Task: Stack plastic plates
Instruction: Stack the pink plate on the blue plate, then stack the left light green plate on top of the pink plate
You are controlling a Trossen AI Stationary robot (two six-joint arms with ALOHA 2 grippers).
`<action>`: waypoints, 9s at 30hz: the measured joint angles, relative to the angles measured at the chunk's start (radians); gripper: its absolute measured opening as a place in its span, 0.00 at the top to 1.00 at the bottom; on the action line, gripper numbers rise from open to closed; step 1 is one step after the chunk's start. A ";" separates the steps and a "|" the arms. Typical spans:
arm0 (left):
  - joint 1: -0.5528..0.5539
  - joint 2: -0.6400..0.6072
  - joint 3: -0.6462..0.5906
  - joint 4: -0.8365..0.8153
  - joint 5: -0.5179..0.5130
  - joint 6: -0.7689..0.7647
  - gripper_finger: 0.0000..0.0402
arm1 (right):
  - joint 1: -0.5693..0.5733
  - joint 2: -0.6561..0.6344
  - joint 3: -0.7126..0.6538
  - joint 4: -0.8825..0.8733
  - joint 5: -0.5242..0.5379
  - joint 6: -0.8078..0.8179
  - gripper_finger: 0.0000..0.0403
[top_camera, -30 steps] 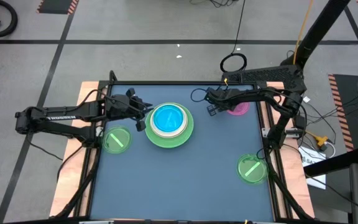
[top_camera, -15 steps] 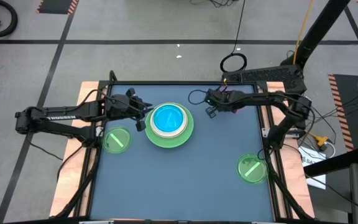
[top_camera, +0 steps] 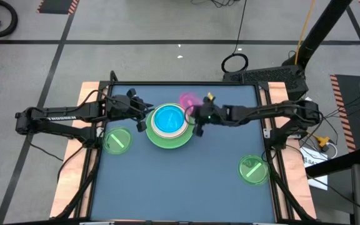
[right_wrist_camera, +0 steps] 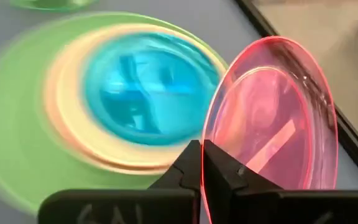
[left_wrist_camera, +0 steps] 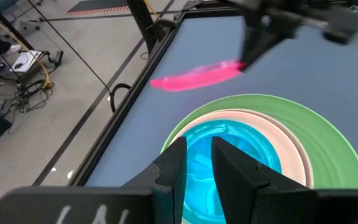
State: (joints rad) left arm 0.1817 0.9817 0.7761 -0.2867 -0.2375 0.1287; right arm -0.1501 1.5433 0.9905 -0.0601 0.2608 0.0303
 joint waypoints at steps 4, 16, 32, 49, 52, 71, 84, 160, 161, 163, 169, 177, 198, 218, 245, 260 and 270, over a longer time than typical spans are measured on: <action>0.000 0.000 0.000 0.001 0.000 0.001 0.80 | 0.077 0.000 0.000 0.047 -0.046 -0.146 1.00; 0.000 0.000 0.000 0.013 0.000 0.005 0.80 | 0.179 0.068 0.002 0.195 -0.083 -0.375 1.00; 0.000 0.000 0.000 0.021 0.000 0.006 0.80 | 0.179 0.233 0.088 0.207 -0.025 -0.503 0.94; 0.000 0.000 0.000 0.019 0.000 0.006 0.80 | 0.178 0.238 0.089 0.206 -0.023 -0.436 0.81; 0.000 0.000 0.000 0.019 0.000 0.005 0.80 | 0.178 0.238 0.089 0.206 -0.023 -0.427 0.80; -0.034 0.000 0.000 -0.133 0.000 -0.255 0.80 | 0.249 0.111 0.087 -0.184 0.161 -0.250 0.82; -0.255 0.000 0.000 -0.481 0.000 -0.887 0.80 | 0.299 -0.205 -0.023 -0.264 0.266 -0.235 0.82; -0.451 0.476 -0.006 -0.704 0.081 -1.238 0.80 | 0.395 -0.349 -0.089 -0.229 0.267 -0.177 0.82; -0.451 0.476 -0.009 -0.701 0.078 -1.239 0.80 | 0.395 -0.349 -0.089 -0.229 0.267 -0.175 0.82; -0.451 0.478 -0.022 -0.690 0.077 -1.241 0.80 | 0.395 -0.349 -0.089 -0.229 0.267 -0.173 0.82; -0.451 0.484 -0.066 -0.607 0.077 -1.254 0.80 | 0.395 -0.349 -0.089 -0.229 0.267 -0.173 0.82; -0.451 0.484 -0.066 -0.601 0.060 -1.252 0.80 | 0.395 -0.349 -0.089 -0.229 0.267 -0.173 0.82; -0.450 0.529 -0.068 -0.593 0.026 -1.246 0.80 | 0.395 -0.349 -0.089 -0.229 0.267 -0.173 0.82; -0.451 0.530 -0.022 -0.586 0.036 -1.192 0.82 | 0.395 -0.349 -0.089 -0.229 0.267 -0.172 0.82; -0.489 0.529 0.278 -0.872 -0.006 -1.074 0.99 | 0.395 -0.349 -0.089 -0.229 0.267 -0.172 0.82; -0.500 0.529 0.465 -0.798 -0.233 -0.802 0.99 | 0.395 -0.349 -0.089 -0.229 0.267 -0.176 0.82; -0.415 0.558 0.465 -0.509 -0.287 -0.490 0.99 | 0.395 -0.349 -0.089 -0.229 0.267 -0.176 0.82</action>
State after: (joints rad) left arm -0.2330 1.5397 1.2415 -0.7958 -0.5243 -0.3612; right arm 0.2447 1.1946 0.9020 -0.2890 0.5278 -0.1459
